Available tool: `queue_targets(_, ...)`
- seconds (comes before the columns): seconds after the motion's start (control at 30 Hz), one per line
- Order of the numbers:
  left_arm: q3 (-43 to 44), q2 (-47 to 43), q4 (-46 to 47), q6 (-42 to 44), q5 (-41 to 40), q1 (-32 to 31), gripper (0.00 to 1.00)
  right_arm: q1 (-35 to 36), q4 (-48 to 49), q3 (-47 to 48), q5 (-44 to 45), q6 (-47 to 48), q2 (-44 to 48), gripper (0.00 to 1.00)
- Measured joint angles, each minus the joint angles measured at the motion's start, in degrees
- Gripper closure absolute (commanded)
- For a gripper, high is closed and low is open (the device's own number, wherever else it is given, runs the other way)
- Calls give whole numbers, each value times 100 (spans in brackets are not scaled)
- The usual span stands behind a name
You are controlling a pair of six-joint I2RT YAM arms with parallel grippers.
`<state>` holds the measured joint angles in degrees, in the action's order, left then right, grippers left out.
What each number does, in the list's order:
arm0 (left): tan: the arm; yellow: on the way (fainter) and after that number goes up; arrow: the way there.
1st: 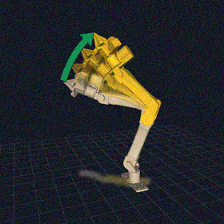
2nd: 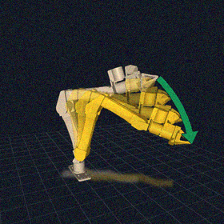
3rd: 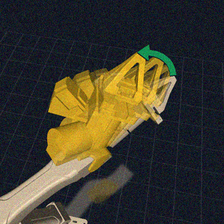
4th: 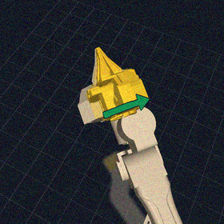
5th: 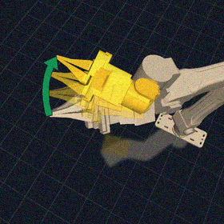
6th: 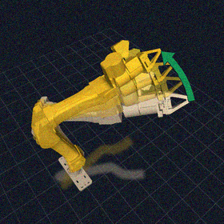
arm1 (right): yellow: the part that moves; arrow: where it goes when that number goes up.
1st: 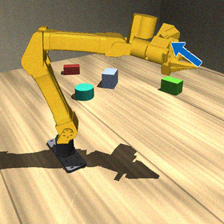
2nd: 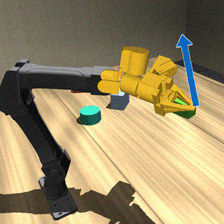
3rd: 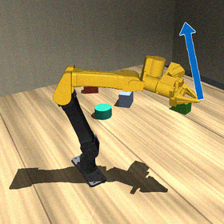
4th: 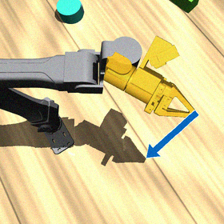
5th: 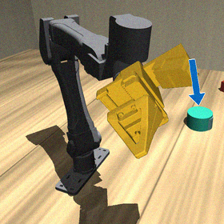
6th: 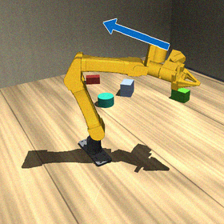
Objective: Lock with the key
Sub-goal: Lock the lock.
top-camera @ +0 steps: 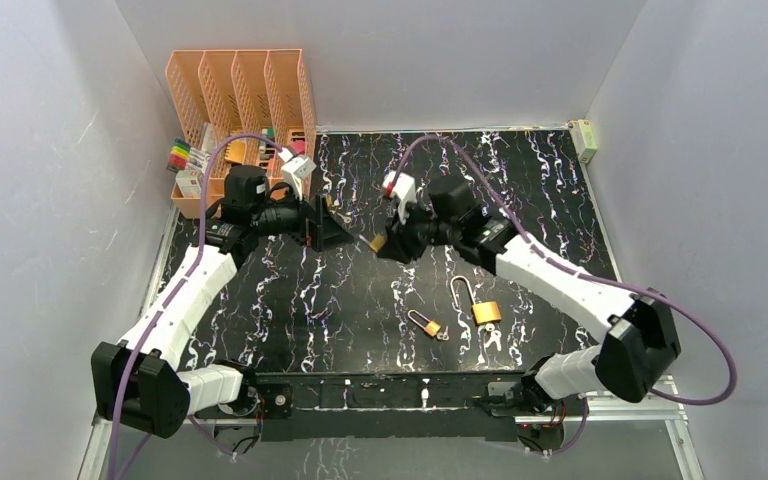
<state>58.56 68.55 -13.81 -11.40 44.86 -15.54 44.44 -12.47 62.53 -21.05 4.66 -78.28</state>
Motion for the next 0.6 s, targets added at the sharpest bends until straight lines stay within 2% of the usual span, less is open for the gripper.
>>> queue_targets(0.13, -6, 54, 143, -19, 1093, -10, 16, -142, -24, 585, -381, -28, 158, 97)
queue_targets(0.23, 0, 57, 192, -23, 1562, -10, 20, -148, -141, 742, -605, -49, 188, 97)
queue_targets(0.6, 3, 57, 724, -335, 2091, -10, 43, -168, -547, 977, -884, -128, 153, 97)
